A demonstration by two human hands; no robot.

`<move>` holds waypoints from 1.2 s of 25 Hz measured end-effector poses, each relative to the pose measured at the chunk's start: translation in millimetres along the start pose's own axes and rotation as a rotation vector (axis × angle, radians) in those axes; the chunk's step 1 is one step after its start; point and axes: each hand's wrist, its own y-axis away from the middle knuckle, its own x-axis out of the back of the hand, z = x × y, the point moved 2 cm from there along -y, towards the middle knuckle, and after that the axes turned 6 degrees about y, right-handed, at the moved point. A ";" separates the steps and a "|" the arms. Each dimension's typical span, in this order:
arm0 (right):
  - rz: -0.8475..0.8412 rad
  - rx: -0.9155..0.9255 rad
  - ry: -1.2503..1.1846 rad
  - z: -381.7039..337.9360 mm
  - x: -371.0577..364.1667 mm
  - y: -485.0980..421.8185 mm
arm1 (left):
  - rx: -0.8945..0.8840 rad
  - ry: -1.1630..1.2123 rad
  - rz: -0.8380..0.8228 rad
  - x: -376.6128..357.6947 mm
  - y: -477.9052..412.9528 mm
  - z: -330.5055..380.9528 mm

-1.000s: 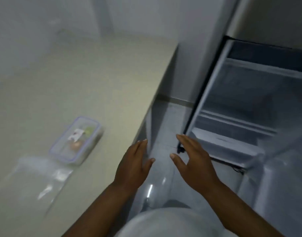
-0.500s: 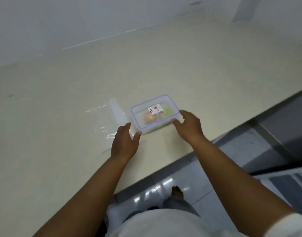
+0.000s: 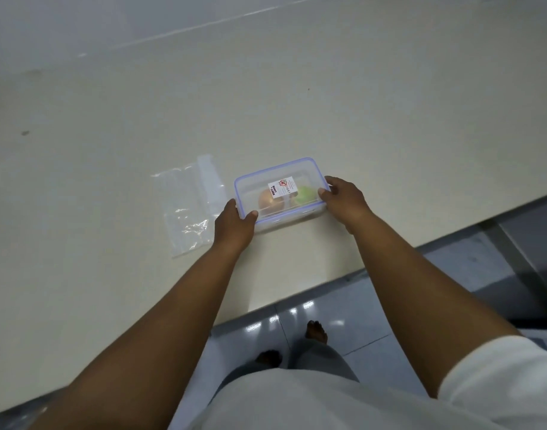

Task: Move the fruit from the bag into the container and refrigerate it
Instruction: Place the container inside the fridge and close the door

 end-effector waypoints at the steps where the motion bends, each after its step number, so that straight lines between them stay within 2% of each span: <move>1: 0.008 -0.007 -0.038 5.1 -0.5 5.3 | -0.021 0.026 0.003 -0.5 5.0 -0.5; 6: 0.098 -0.064 -0.207 37.3 4.0 49.3 | -0.157 0.109 -0.075 -2.6 31.3 5.9; 11: 0.264 -0.126 -0.329 81.1 7.8 122.3 | -0.273 0.102 -0.285 -18.8 62.1 12.3; 15: 0.412 -0.247 -0.394 121.9 10.6 188.9 | -0.349 0.044 -0.487 -47.3 91.0 12.2; 22: 0.729 -0.535 -0.510 197.6 8.8 304.8 | -0.485 -0.073 -0.931 -126.4 158.5 19.5; 25: 0.834 -0.627 -0.565 226.4 8.1 344.0 | -0.479 -0.088 -1.043 -167.2 188.3 20.2; 30: 0.967 -0.776 -0.628 285.8 10.6 395.3 | -0.495 -0.244 -1.197 -248.7 239.4 14.1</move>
